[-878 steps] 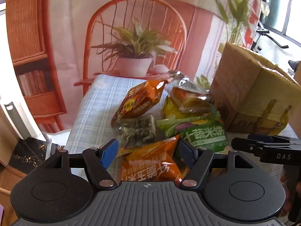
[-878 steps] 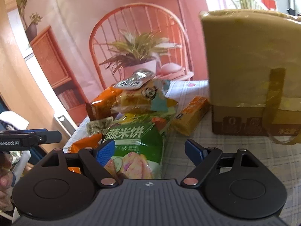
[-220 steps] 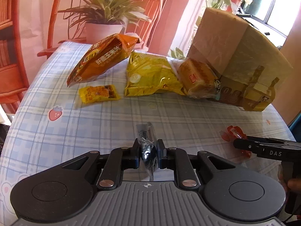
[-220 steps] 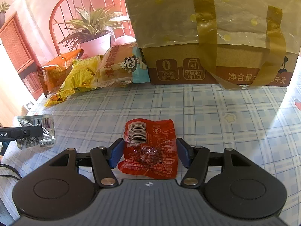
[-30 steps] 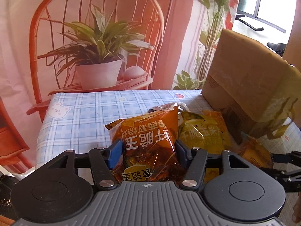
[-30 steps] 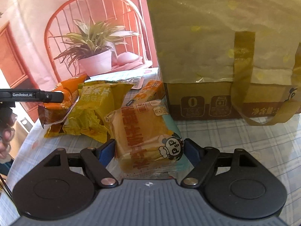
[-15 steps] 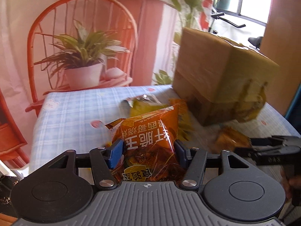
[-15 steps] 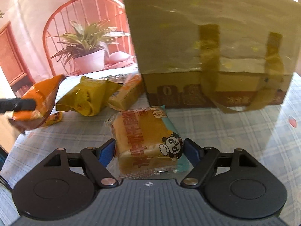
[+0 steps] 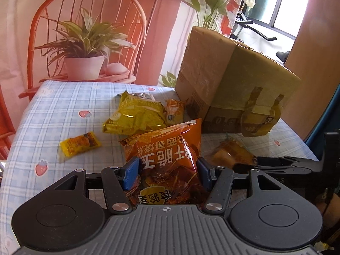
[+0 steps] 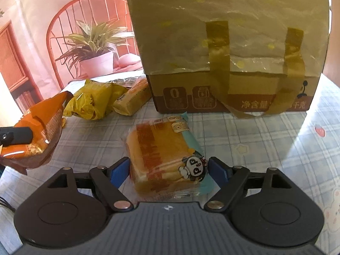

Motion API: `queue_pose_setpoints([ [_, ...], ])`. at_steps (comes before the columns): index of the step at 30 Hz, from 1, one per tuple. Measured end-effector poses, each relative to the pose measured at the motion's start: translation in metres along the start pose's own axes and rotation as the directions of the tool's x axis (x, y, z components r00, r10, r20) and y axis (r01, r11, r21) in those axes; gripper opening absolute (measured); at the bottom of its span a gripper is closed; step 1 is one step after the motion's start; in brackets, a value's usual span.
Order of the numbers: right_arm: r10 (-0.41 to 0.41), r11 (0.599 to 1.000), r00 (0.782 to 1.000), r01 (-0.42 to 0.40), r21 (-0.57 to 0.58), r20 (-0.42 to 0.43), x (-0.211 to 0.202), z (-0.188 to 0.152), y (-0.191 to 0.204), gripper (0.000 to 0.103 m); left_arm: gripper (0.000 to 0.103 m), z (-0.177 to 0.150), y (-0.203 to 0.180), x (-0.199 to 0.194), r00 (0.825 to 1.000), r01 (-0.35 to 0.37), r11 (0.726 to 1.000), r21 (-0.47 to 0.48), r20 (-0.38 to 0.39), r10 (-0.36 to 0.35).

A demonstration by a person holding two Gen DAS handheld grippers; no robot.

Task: Organize snacks
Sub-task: 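Lift both snacks and carry them over the cardboard box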

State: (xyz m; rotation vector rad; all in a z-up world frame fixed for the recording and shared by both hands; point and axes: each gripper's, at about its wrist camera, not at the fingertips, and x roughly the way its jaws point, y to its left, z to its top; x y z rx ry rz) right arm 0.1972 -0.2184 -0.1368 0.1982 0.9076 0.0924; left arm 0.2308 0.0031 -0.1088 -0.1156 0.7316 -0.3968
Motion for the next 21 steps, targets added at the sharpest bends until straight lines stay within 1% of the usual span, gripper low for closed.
queue_pose_setpoints([
  [2,0.006,1.000,1.000,-0.006,-0.003,-0.002,0.004,0.001,0.000,0.089,0.061,-0.002,0.000,-0.001,1.000,0.001,1.000,-0.016,-0.002,-0.001],
  [6,0.015,1.000,1.000,-0.015,0.015,-0.008,0.012,0.006,-0.003,0.090,0.061,-0.003,0.000,-0.004,1.000,-0.006,0.999,-0.033,0.007,0.006],
  [14,0.001,0.993,0.999,-0.005,-0.122,-0.034,0.025,0.005,0.005,0.094,0.061,-0.012,-0.002,-0.009,0.999,-0.025,0.995,-0.101,0.024,0.028],
  [18,0.004,0.987,0.999,-0.009,-0.162,-0.032,0.029,0.004,0.007,0.094,0.061,-0.015,-0.003,-0.009,0.999,-0.031,0.992,-0.123,0.025,0.034],
  [21,0.016,0.982,1.000,-0.020,-0.186,-0.025,0.028,0.002,0.007,0.087,0.061,-0.014,-0.002,-0.008,0.999,-0.034,0.991,-0.132,0.022,0.038],
])
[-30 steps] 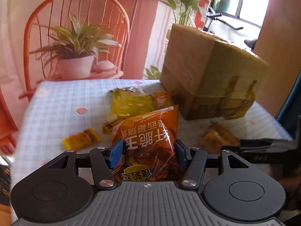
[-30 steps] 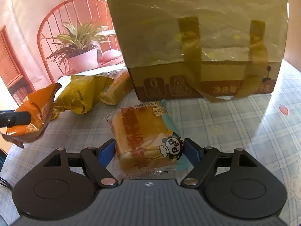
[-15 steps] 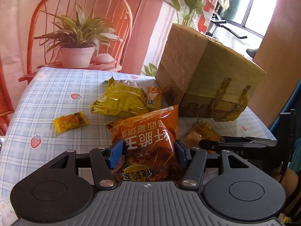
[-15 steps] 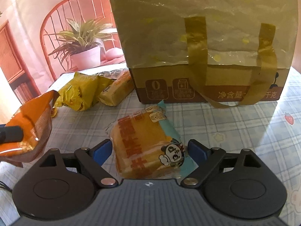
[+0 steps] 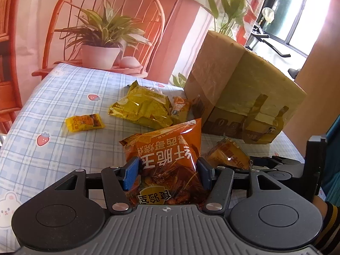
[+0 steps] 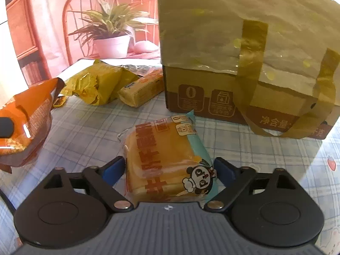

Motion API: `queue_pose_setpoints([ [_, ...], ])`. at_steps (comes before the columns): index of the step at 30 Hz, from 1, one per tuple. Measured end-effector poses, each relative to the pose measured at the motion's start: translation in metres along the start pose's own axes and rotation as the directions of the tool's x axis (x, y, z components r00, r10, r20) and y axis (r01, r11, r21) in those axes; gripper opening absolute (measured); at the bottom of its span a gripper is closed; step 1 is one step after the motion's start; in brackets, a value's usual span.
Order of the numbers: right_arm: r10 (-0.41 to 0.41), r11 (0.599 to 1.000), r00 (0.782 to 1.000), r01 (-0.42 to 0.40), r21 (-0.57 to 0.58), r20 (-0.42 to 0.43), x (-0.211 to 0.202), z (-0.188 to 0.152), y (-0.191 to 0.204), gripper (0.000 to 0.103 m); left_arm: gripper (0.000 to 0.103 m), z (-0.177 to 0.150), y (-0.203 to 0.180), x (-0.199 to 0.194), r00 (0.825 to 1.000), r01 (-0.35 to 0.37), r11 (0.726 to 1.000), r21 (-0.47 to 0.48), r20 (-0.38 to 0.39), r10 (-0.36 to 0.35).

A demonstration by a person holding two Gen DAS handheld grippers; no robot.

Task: Organize snacks
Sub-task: 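Lift both snacks and carry them over the cardboard box, then lower both snacks into the box and open both tools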

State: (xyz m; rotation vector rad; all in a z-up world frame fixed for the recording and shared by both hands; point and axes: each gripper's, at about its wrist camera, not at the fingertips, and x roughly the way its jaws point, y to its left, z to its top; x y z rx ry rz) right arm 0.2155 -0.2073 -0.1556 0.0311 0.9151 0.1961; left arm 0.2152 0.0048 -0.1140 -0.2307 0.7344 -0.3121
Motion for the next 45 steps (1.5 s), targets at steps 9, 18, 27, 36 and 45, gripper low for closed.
queue_pose_setpoints([
  [9,0.077,0.990,0.995,-0.083,0.112,0.061,-0.024,-0.003,-0.014,0.081,0.061,0.007,-0.006,-0.002,1.000,0.008,1.000,0.018,0.009,-0.008],
  [18,0.089,0.978,0.965,-0.132,0.162,0.247,-0.076,0.025,-0.035,0.081,0.061,0.044,-0.033,-0.014,0.992,0.073,0.993,0.089,0.093,-0.081],
  [27,0.076,0.970,0.902,-0.166,0.178,0.426,-0.134,0.056,-0.059,0.081,0.061,0.099,-0.079,-0.033,0.957,0.194,0.961,0.198,0.178,-0.230],
  [36,-0.004,0.981,0.860,-0.096,0.169,0.510,-0.169,0.112,-0.100,0.081,0.061,0.158,-0.139,-0.016,0.931,0.244,0.921,0.303,0.193,-0.310],
  [45,-0.137,0.971,0.885,0.030,0.239,0.445,-0.112,0.182,-0.169,0.081,0.061,0.216,-0.198,0.070,0.962,0.202,0.916,0.346,0.104,-0.252],
])
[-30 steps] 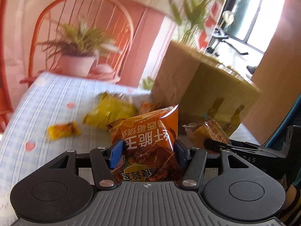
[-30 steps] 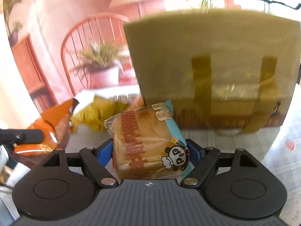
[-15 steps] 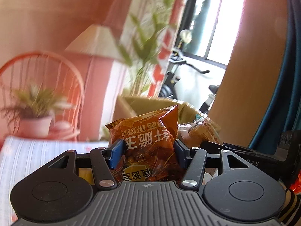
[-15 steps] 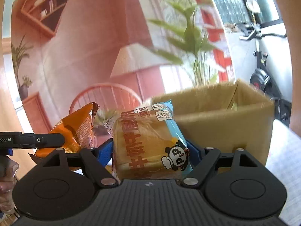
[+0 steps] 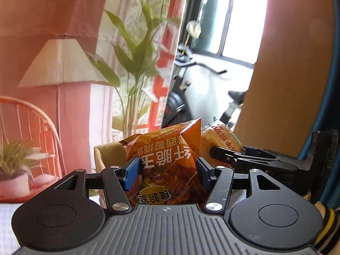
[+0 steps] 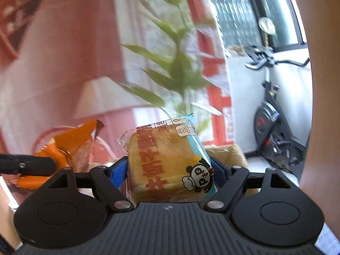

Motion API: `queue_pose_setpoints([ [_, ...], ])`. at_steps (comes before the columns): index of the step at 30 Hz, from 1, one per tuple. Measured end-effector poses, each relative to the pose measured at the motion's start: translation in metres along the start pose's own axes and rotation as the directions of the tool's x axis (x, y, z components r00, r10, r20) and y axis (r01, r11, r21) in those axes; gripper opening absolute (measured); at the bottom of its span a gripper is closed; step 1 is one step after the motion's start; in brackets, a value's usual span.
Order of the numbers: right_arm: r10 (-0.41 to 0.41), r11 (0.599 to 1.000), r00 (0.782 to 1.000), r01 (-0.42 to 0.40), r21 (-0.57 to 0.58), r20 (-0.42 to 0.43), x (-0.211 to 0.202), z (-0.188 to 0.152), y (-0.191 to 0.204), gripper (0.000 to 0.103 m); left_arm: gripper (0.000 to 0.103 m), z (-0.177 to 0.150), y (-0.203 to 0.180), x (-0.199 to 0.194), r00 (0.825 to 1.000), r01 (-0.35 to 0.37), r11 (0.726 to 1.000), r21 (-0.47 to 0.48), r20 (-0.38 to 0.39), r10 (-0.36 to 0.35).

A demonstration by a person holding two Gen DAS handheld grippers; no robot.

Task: Organize snacks
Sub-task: 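Lower both snacks into the box and open both tools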

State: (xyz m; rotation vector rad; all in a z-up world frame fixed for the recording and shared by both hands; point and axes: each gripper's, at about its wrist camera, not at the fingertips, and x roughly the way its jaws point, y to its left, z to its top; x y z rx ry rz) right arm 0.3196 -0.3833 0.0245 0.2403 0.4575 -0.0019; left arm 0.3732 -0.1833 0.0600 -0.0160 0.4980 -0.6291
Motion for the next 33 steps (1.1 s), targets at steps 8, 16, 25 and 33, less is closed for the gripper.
queue_pose_setpoints([
  [8,-0.057,0.996,0.993,0.064,0.062,-0.106,0.055,-0.018,-0.035,0.081,0.053,0.004,0.011,0.056,0.997,-0.033,0.999,-0.025,-0.067,0.031],
  [16,-0.061,0.998,0.979,0.053,-0.044,-0.193,0.077,-0.044,-0.017,0.083,0.049,0.002,0.004,0.079,0.992,-0.085,0.995,0.050,-0.088,0.089],
  [25,-0.033,0.999,0.990,0.032,-0.010,-0.134,0.051,-0.033,-0.023,0.086,0.061,0.005,0.008,0.065,0.995,-0.093,0.995,0.036,-0.042,0.094],
  [33,-0.022,1.000,0.994,0.020,-0.025,-0.106,0.030,-0.030,-0.003,0.086,0.067,-0.006,0.015,0.031,0.996,-0.074,0.997,0.037,-0.038,0.075],
])
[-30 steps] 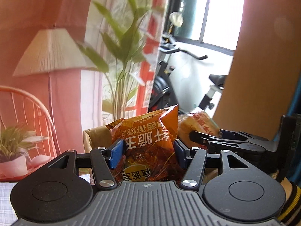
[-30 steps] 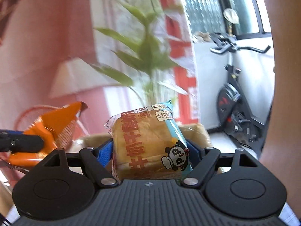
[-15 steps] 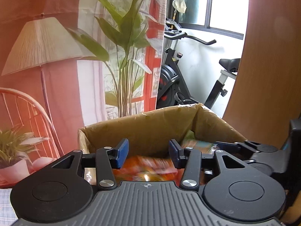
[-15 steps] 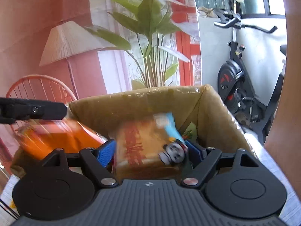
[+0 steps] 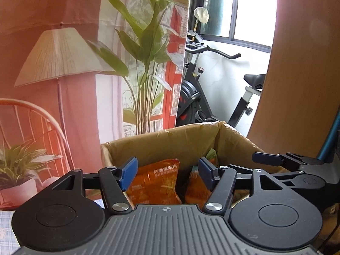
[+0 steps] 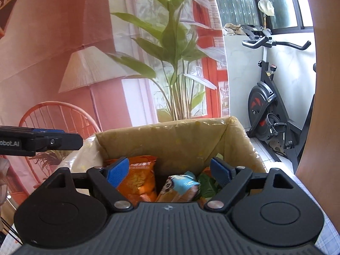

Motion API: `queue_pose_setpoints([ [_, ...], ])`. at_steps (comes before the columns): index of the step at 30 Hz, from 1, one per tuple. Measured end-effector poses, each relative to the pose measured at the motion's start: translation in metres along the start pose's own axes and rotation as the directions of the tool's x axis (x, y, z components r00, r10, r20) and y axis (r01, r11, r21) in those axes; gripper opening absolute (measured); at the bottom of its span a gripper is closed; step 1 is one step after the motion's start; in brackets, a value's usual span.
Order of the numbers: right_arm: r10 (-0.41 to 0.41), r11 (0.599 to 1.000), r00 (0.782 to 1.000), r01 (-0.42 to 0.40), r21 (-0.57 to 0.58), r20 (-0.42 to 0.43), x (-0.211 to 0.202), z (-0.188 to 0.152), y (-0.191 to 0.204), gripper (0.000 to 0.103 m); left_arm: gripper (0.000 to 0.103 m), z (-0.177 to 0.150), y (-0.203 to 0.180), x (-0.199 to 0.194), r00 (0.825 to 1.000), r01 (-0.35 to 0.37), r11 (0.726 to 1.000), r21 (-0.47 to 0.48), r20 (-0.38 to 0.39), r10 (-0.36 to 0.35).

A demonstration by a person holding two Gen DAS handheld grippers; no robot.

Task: Organize snacks
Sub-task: 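Lower both snacks into the box and open both tools, then move both tools back over the remaining snack pile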

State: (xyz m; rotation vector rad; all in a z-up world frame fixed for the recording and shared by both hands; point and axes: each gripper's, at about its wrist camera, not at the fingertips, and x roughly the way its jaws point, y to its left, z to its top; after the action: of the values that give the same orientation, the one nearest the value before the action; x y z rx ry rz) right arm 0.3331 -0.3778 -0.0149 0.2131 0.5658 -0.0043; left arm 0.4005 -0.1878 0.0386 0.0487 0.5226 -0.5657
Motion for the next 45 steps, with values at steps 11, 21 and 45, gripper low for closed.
queue_pose_setpoints([
  [11,-0.009,1.000,1.000,0.009,0.027,0.015,-0.033,-0.017,0.034,0.086,0.073,-0.034,0.031,-0.058,0.999,0.033,0.999,-0.016,-0.014,-0.033],
  [21,-0.021,0.999,0.999,0.020,0.033,0.034,-0.062,-0.033,0.056,0.086,0.073,-0.063,0.073,-0.093,0.999,-0.002,0.999,-0.051,-0.037,0.001],
  [45,0.038,0.999,0.999,-0.037,0.025,-0.022,-0.062,-0.103,0.127,0.086,0.073,-0.128,0.159,-0.149,0.993,-0.115,0.979,-0.167,-0.059,0.106],
])
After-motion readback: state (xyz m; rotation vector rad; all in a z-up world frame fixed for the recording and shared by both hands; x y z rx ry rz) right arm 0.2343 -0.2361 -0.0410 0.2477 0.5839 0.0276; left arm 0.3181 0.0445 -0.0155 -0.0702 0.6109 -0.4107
